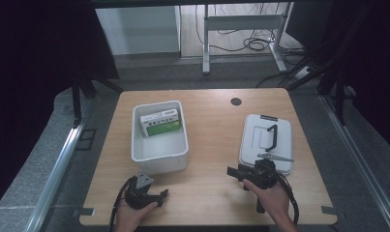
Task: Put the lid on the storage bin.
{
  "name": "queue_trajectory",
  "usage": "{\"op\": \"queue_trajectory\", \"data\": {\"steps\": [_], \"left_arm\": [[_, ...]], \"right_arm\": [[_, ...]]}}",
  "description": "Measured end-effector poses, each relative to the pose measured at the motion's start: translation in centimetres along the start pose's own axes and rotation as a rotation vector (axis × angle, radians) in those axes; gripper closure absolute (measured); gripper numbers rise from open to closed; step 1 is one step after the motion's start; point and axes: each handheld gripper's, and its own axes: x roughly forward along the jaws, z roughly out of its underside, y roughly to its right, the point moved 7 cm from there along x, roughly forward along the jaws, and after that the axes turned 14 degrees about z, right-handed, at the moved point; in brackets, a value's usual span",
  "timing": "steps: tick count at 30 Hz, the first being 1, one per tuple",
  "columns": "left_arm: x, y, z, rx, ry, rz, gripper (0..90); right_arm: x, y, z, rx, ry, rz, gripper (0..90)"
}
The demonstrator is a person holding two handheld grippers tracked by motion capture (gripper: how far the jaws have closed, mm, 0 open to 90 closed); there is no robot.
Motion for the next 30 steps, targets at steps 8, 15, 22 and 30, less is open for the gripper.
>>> {"op": "queue_trajectory", "data": {"steps": [8, 15, 22, 30], "left_arm": [[-0.1, -0.1, 0.1, 0.001, 0.003, 0.002, 14.6], [-0.2, 0.0, 0.2, 0.006, 0.001, 0.008, 14.1], [-0.2, 0.0, 0.2, 0.008, -0.001, 0.009, 13.7], [-0.2, -0.1, 0.2, 0.015, -0.006, 0.015, 13.6]], "right_arm": [[0.0, -0.3, 0.4, -0.027, -0.020, -0.006, 35.6], [0.1, -0.1, 0.4, -0.037, -0.035, 0.009, 35.6], [0.0, 0.4, 0.1, -0.050, -0.043, 0.034, 35.7], [-0.7, 1.0, -0.3, -0.026, -0.034, 0.046, 36.6]]}}
